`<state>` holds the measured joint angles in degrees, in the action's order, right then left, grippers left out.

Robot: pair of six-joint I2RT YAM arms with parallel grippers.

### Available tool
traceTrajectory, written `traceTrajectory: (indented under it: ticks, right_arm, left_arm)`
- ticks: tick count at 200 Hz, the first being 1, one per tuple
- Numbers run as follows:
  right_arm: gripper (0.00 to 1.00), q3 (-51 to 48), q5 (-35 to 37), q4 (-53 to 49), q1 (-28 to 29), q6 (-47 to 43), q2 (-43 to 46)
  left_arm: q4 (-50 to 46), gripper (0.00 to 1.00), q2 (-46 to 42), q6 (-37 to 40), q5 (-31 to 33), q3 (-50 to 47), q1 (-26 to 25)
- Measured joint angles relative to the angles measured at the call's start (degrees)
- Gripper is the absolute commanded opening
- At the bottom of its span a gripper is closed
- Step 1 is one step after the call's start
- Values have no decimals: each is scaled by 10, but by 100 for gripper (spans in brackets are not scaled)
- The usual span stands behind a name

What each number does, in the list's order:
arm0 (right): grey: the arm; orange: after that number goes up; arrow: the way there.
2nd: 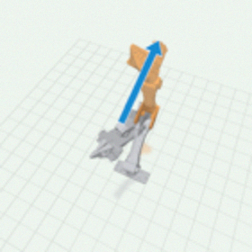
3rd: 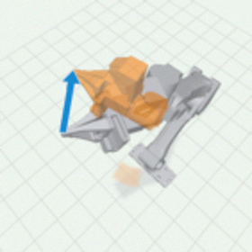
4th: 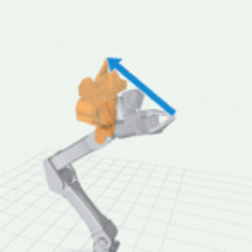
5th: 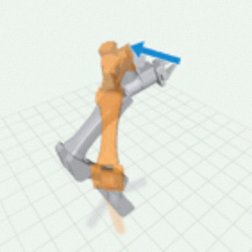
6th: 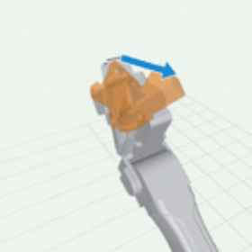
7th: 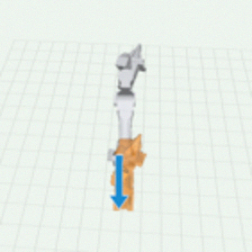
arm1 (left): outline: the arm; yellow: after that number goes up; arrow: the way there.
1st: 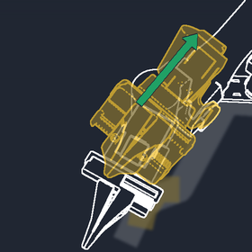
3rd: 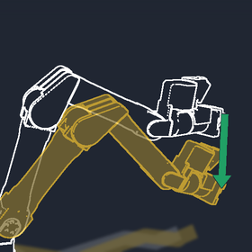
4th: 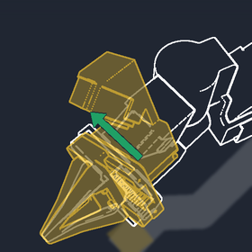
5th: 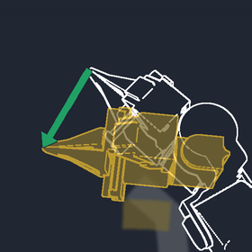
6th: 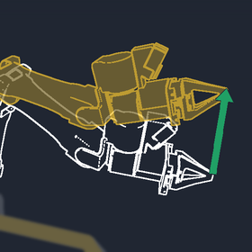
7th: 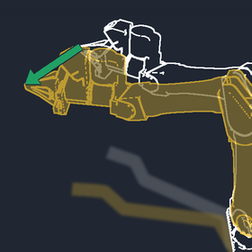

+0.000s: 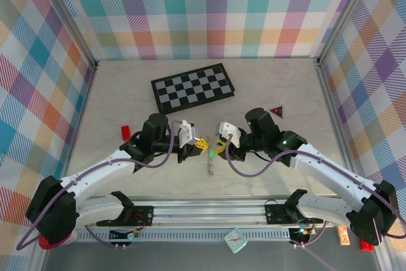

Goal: Put the keys on the keyring

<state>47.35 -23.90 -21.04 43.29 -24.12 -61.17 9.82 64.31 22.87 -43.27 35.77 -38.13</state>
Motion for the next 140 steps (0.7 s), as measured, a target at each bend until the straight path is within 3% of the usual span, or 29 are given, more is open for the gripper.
traceTrajectory:
  ticks: [60, 106, 140]
  right_arm:
    - [34, -31, -13, 59, 0, 32, -21]
    - [11, -31, -38, 82, 0, 46, -42]
    - [3, -30, -62, 86, 0, 56, -59]
  left_arm:
    - [43, 0, 0, -26, -19, -7, 0]
    - [70, 0, 0, -38, -24, -10, 0]
    - [91, 0, 0, -43, -25, -17, 0]
